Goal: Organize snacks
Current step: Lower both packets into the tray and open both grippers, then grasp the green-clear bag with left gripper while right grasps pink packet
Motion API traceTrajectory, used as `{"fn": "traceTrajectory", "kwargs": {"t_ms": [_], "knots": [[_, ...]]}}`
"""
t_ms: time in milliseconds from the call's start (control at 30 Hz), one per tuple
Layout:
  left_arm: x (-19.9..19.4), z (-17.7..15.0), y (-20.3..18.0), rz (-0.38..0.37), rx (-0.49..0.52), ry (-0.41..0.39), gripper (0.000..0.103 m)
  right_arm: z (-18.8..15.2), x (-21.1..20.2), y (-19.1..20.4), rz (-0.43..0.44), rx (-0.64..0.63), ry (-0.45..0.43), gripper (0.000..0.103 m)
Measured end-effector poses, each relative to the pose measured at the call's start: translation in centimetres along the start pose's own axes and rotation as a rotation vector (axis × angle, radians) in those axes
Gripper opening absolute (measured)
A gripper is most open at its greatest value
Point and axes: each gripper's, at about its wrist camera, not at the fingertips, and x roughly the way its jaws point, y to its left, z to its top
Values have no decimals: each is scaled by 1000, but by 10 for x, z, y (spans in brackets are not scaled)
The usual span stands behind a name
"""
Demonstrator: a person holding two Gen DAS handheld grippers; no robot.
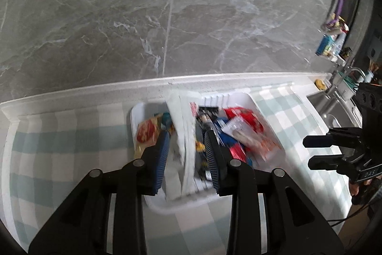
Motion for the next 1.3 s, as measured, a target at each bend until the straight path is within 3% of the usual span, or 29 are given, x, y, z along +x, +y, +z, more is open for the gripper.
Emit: {"fn": "traceTrajectory", "kwargs": {"t_ms": [500,833,1300], "knots": [[-79,-131,-28,-4,72,156,29,-108,-16,64,50,-138,142,55],[-95,-218,-17,33,-25,300,29,-165,5,101,37,-299,281,56],[-89,-241,-13,50,-90,360,29,-184,34,113,10,-398,362,56]]}}
